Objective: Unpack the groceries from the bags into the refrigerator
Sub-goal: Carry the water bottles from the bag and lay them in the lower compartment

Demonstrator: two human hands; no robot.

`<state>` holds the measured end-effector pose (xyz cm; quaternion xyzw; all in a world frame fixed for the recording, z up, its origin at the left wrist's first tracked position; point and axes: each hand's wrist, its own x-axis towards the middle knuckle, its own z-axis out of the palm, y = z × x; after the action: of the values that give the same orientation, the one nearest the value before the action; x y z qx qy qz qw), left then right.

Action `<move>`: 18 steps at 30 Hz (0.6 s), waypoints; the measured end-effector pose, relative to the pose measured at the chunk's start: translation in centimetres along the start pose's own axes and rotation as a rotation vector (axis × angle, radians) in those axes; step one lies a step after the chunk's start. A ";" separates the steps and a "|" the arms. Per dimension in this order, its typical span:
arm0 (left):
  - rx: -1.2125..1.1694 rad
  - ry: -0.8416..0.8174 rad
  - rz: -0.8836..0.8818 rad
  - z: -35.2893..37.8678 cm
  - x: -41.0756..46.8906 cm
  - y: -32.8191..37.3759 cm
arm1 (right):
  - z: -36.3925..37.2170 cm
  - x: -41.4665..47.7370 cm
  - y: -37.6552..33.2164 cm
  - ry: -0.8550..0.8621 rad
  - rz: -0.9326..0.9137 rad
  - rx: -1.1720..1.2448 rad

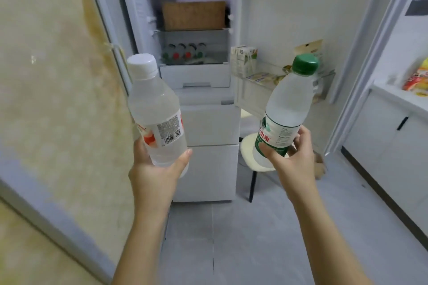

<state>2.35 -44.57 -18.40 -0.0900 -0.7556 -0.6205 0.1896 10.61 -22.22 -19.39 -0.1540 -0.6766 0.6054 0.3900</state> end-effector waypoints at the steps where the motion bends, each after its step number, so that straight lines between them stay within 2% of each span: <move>1: 0.009 0.011 -0.001 -0.7 -0.4 -0.1 | 0.3 -0.2 0.1 -0.016 0.000 0.005; 7: 0.013 0.057 0.005 -2.8 -0.5 0.3 | 2.0 -1.4 -0.6 -0.062 -0.009 0.011; 18: -0.095 -0.015 0.140 -4.4 3.9 1.6 | 5.7 -0.7 -5.1 -0.009 -0.167 0.023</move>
<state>0.13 -48.94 -14.69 -0.1560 -0.7187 -0.6400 0.2225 8.33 -27.84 -14.66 -0.0900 -0.6817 0.5792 0.4379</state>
